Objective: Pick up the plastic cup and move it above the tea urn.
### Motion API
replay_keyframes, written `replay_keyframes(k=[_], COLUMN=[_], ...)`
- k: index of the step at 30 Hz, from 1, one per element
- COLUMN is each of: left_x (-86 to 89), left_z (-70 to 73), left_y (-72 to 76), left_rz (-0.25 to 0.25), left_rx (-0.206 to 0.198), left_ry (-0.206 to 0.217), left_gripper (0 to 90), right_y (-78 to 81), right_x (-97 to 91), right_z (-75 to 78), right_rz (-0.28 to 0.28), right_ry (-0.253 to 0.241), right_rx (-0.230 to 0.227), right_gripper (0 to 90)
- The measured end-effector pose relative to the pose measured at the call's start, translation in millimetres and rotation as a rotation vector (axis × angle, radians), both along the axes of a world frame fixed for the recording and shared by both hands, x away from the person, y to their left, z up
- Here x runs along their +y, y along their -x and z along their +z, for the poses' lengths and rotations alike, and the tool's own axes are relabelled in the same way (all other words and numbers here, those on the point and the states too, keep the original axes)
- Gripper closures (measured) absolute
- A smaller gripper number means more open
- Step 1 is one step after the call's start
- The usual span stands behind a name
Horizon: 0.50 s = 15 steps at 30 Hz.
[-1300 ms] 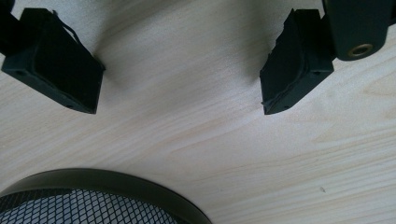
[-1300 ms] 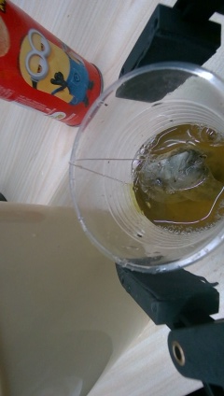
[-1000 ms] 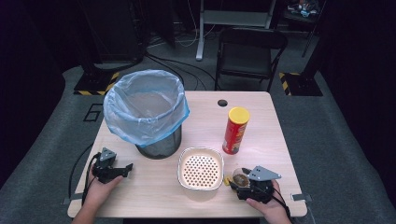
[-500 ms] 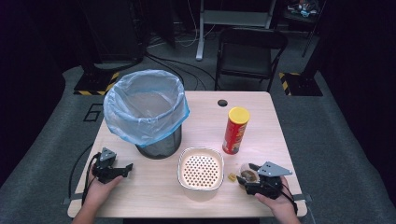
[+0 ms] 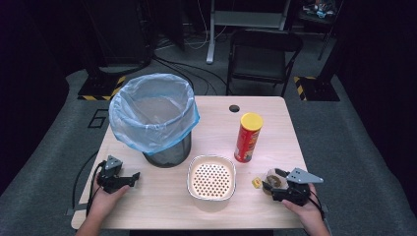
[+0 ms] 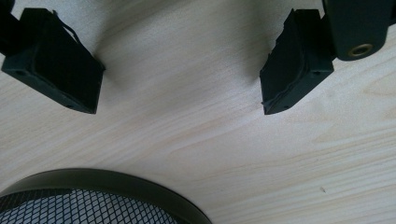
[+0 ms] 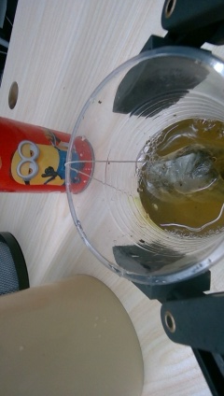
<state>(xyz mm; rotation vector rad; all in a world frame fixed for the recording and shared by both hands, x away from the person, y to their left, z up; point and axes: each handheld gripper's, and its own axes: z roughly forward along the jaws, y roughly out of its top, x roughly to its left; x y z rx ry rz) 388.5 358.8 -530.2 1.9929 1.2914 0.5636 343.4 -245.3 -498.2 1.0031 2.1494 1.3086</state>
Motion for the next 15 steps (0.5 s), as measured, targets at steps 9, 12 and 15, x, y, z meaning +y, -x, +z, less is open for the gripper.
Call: replay_keyframes(k=[9, 12, 15], left_x=[0.0, 0.0, 0.0], left_z=[0.0, 0.0, 0.0], left_y=[0.0, 0.0, 0.0], left_rz=[0.0, 0.0, 0.0], left_rx=[0.0, 0.0, 0.0], left_ry=[0.0, 0.0, 0.0], left_gripper=[12.9, 12.9, 12.9], right_y=[0.6, -0.7, -1.1], right_x=[-4.4, -4.9, -6.4], right_z=[-1.3, -1.4, -1.2], right_rz=[0.011, 0.027, 0.036], right_ry=[-0.022, -0.019, -0.024], right_rx=[0.01, 0.006, 0.014], right_gripper=[27.7, 29.0, 30.3])
